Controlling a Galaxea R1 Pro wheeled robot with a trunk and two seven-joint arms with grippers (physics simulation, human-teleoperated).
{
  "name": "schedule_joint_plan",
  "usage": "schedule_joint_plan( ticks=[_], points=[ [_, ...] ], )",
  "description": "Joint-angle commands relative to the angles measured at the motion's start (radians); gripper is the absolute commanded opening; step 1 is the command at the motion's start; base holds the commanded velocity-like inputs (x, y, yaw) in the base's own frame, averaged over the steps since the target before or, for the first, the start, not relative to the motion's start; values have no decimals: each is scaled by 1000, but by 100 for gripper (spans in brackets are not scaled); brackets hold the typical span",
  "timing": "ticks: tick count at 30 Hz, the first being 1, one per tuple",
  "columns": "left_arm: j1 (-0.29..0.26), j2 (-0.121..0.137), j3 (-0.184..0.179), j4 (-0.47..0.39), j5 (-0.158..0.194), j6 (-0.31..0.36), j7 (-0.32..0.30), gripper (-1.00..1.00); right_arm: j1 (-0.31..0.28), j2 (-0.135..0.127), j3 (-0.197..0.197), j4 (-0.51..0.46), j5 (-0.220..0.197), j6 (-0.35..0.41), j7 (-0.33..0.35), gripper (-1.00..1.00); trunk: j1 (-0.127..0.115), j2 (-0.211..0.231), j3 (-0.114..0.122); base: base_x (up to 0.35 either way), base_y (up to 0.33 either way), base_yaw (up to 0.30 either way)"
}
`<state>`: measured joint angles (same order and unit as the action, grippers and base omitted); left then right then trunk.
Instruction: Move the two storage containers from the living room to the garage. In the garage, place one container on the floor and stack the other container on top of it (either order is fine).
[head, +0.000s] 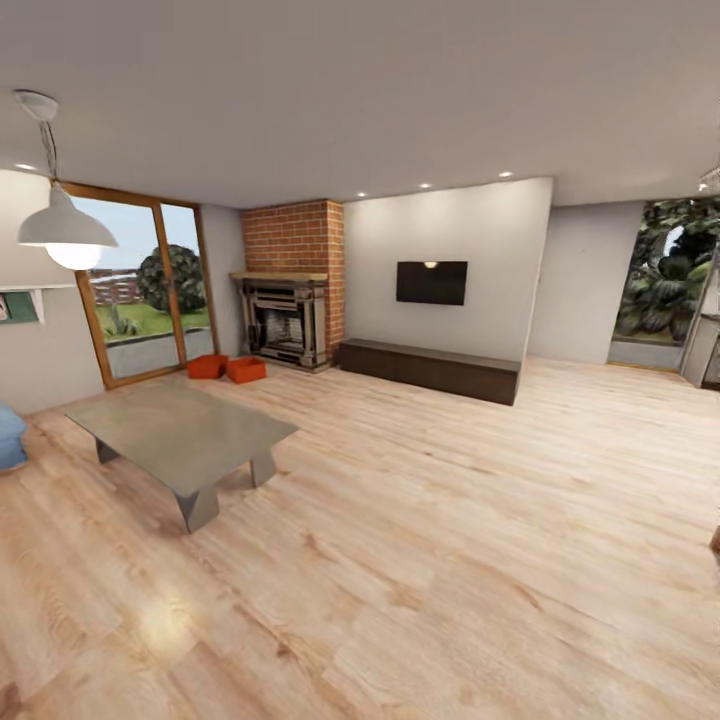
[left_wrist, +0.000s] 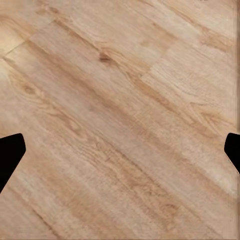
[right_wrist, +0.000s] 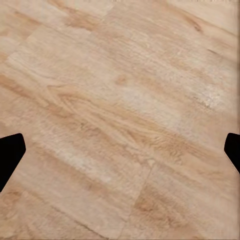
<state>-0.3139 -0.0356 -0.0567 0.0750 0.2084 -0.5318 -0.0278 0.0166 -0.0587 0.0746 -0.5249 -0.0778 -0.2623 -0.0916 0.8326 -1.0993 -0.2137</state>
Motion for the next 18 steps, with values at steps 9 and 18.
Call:
schedule_joint_plan(
  ticks=[9, 18],
  points=[
    [-2, 0, -6, 5, 9, -5, -3, 100, 0, -1, 8, -1, -7, -2, -7, 100, 1, -1, -1, 321, -41, -9],
    [-2, 0, -6, 4, 9, -4, -3, 100, 0, -2, 8, -1, -8, -2, -7, 100, 1, -1, -1, 328, -1, 4]
  ],
)
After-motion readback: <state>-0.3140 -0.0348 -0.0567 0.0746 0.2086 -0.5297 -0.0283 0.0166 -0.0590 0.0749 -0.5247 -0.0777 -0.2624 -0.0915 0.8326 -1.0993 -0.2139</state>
